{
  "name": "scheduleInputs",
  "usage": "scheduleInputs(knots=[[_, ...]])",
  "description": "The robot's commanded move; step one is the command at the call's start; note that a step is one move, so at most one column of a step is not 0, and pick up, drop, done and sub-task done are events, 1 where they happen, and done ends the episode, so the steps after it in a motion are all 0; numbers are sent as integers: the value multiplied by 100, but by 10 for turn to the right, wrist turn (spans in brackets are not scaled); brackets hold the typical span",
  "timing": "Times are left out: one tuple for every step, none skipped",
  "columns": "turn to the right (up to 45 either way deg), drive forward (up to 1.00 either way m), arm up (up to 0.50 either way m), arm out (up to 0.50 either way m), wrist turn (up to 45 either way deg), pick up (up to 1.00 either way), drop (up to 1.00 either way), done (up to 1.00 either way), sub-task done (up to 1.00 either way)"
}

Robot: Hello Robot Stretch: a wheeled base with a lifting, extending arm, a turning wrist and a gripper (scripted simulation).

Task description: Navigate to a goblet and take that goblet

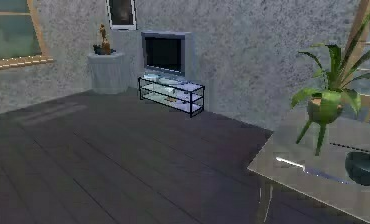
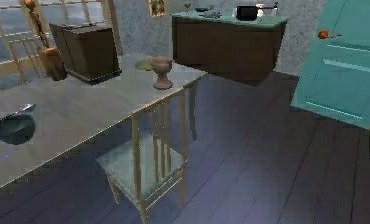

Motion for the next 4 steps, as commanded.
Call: scheduleInputs(knots=[[450, 0, 0, 0, 0, 0, 0, 0, 0], [450, 0, 0, 0, 0, 0, 0, 0, 0], [180, 0, 0, 0, 0, 0, 0, 0, 0], [0, 85, 0, 0, 0, 0, 0, 0, 0]])
